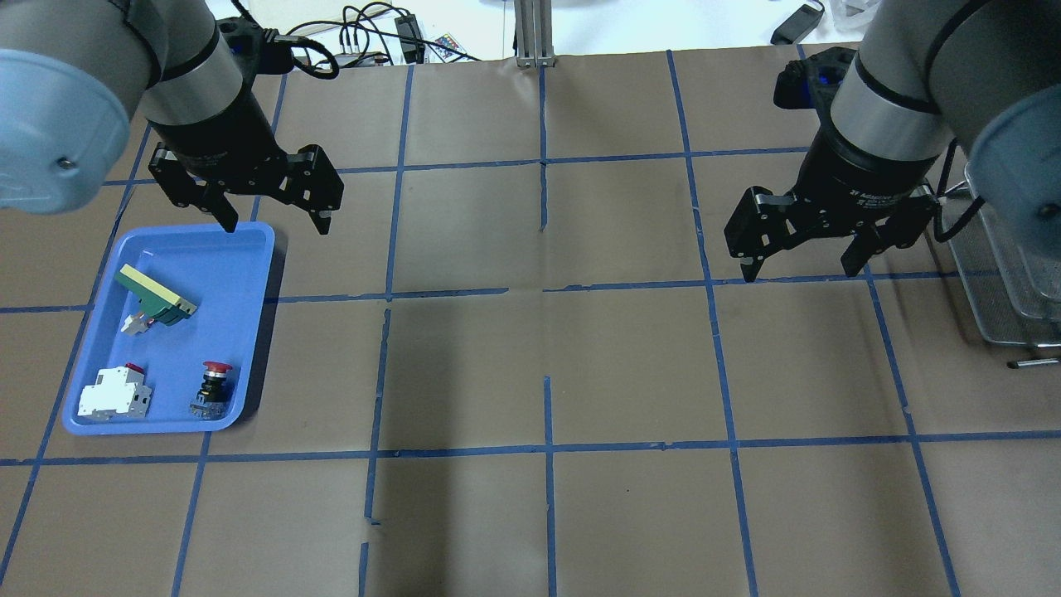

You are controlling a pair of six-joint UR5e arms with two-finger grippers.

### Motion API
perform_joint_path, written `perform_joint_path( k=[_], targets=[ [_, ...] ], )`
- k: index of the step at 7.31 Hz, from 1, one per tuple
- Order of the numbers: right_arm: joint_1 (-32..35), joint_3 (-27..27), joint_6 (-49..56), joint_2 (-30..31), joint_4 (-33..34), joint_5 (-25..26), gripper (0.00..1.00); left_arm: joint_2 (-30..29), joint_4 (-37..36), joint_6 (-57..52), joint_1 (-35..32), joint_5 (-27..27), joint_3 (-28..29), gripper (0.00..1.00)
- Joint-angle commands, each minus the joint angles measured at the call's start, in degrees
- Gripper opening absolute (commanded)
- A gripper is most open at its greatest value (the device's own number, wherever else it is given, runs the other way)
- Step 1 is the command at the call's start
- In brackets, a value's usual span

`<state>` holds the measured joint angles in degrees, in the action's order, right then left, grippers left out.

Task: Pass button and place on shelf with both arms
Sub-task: 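Lower the left gripper over the red button in the blue tray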

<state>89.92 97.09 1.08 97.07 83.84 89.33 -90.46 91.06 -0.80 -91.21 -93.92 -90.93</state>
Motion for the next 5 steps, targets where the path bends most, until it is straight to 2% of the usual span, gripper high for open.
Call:
perform_joint_path(
  k=[1,3,5],
  targets=[
    [0.0,0.1,0.1,0.0,0.0,0.0,1.00,0.3,-0.3,-1.0,0.2,0.0,0.0,1.00],
    [-0.1,0.0,0.0,0.0,0.0,-0.1,1.00,0.4,-1.0,-4.3,3.1,-0.4,0.0,1.00],
    [0.1,-0.4,0.0,0.0,0.2,-0.2,1.00,-1.6,-3.1,-11.3,11.6,-0.2,-0.6,1.00]
  ],
)
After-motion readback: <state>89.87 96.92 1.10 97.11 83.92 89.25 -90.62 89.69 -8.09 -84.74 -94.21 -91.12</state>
